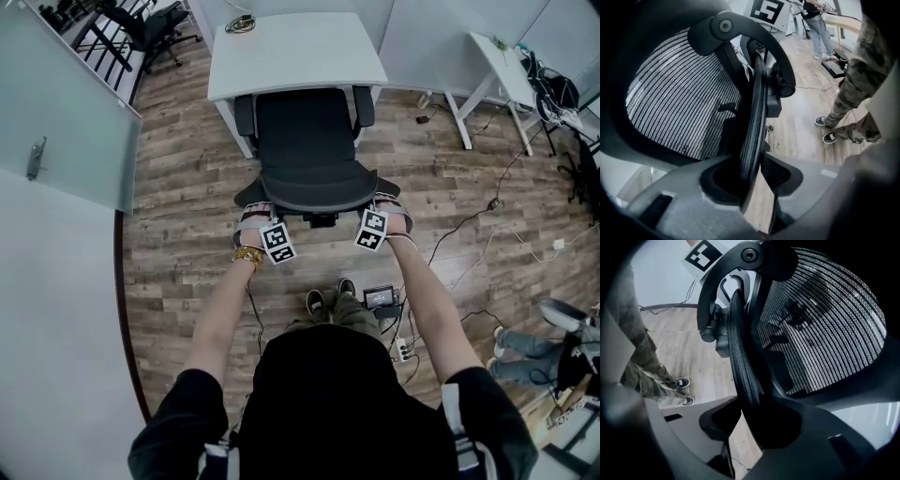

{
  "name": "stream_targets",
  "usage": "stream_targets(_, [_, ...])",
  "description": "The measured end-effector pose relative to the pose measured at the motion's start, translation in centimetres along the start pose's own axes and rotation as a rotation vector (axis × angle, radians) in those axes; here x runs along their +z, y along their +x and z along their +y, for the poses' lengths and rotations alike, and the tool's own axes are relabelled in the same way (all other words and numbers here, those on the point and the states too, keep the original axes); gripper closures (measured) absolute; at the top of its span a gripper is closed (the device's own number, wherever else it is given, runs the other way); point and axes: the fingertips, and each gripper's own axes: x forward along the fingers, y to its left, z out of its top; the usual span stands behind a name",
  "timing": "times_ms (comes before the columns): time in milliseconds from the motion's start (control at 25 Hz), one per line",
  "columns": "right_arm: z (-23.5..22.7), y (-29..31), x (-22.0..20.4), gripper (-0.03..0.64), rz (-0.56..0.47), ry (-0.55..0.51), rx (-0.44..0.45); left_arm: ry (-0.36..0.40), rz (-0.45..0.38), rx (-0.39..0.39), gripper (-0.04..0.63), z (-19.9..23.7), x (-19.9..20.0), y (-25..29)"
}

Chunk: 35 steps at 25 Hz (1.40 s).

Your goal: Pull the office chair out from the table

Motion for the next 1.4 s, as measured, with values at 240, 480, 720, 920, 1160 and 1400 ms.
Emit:
stream_targets(240, [0.2, 0.0, -0.1, 0.500, -0.002, -0.002, -0.002, -0.001, 0.002, 0.007, 0.446, -0.2, 0.0, -0.1])
stream_targets(480, [0.6, -0.5, -0.5, 0.497, -0.013, -0.017, -0.013, -0.005, 0.009, 0.002, 0.446, -1.0, 0.4, -0.7])
stream_targets(720, [1.5, -1.3, -1.4, 0.497, -0.021, -0.031, -0.017, -0.018, 0.024, -0.007, 0.446, -2.1, 1.2, -1.5])
stream_targets(920, [2.4, -1.7, -1.3, 0.497, -0.024, -0.039, -0.020, -0.016, 0.029, -0.010, 0.446, -2.9, 1.0, -2.0])
stream_targets(1160, [3.0, -2.7, -2.0, 0.497, -0.026, -0.041, -0.019, -0.013, 0.036, -0.022, 0.449, -3.7, 1.7, -3.0])
stream_targets(1400, [4.0, -3.2, -2.7, 0.495, -0.035, -0.042, -0.014, -0.019, 0.042, -0.029, 0.451, -5.1, 2.3, -3.6])
